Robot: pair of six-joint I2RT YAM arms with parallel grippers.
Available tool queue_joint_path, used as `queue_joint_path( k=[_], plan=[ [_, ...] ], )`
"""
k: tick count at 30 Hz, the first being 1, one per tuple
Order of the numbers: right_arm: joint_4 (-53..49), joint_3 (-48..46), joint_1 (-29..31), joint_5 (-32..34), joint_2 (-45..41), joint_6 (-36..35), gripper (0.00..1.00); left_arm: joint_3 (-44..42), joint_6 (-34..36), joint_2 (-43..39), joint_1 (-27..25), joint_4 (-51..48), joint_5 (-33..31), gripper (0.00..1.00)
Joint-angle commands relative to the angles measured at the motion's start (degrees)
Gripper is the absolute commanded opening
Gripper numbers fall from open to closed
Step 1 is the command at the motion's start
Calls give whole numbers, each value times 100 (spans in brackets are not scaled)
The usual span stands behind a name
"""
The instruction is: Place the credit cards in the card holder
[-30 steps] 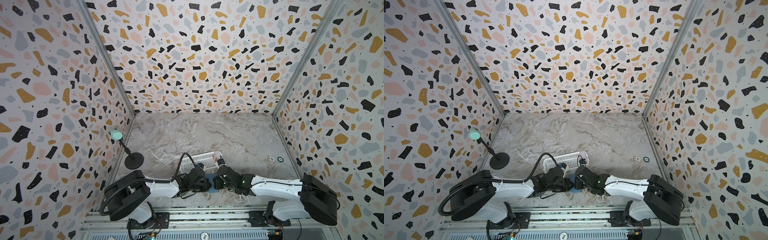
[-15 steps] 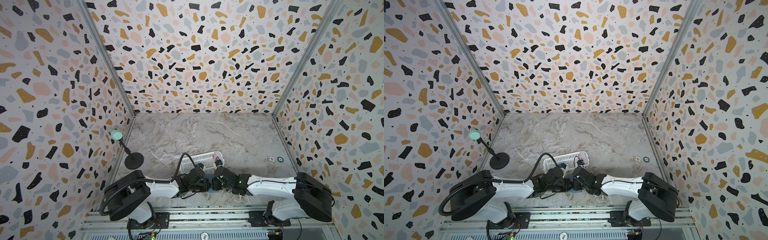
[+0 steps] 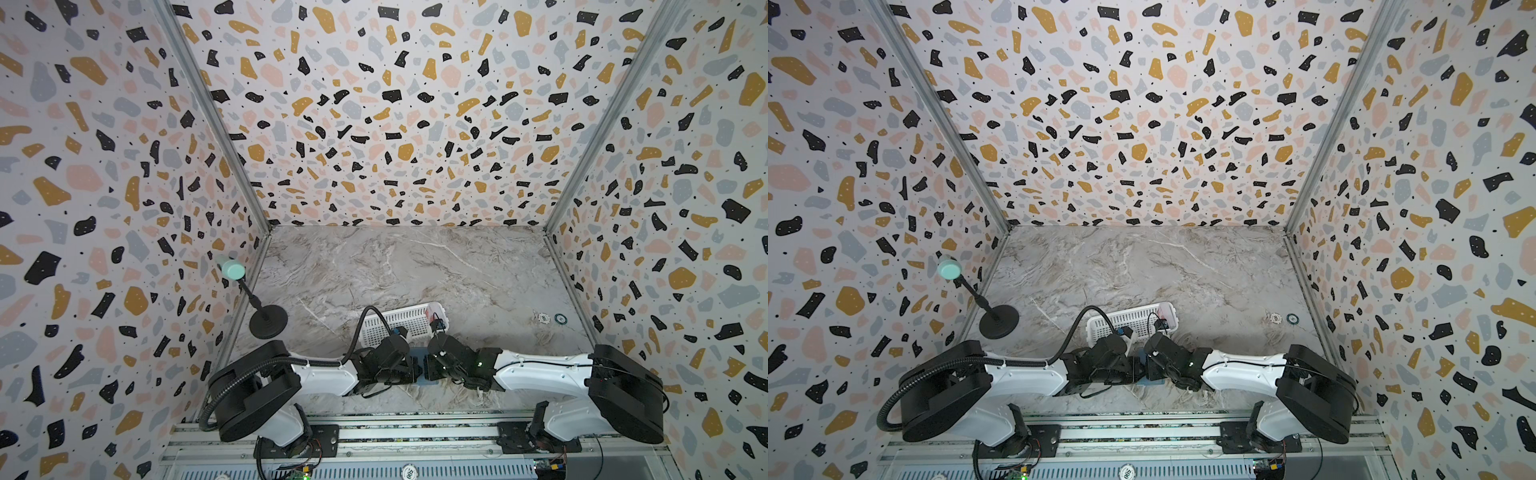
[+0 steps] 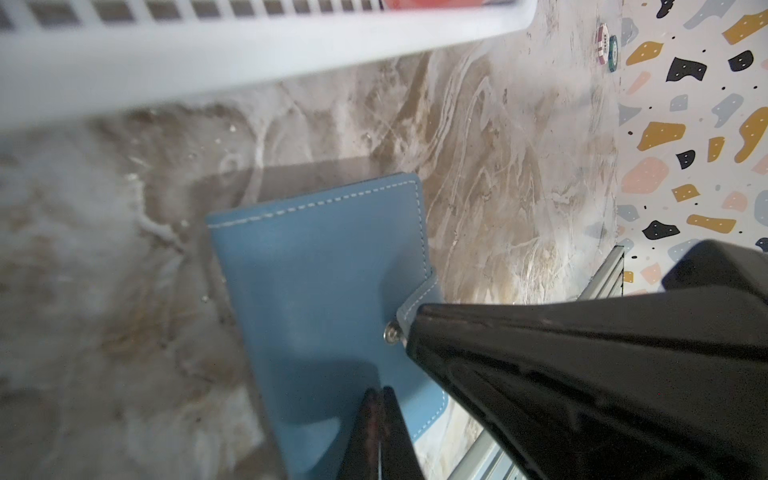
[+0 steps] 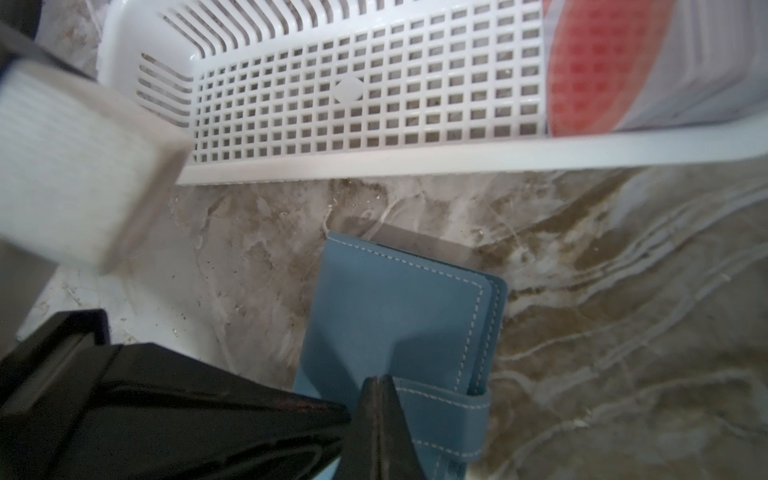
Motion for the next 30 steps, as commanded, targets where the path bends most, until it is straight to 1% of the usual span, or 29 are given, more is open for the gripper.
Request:
queue_joint_path(
  k=[1, 8, 14, 21, 30],
  plan=[
    [-1, 213, 52, 77, 84, 7, 0, -133, -7, 47, -33, -53, -2, 8],
    [-65, 154, 171, 117, 226, 89, 0, -202, -45, 7, -34, -9, -24, 8],
    [-43, -28, 346, 228, 125, 309, 0, -230, -63, -2, -32, 17, -30, 7],
    [212, -389, 555, 388, 55, 567, 0, -292, -149, -15, -31, 103, -52, 6],
    [604, -713, 634, 321, 97, 785, 0, -318, -177, -43, -37, 70, -73, 6]
  ],
)
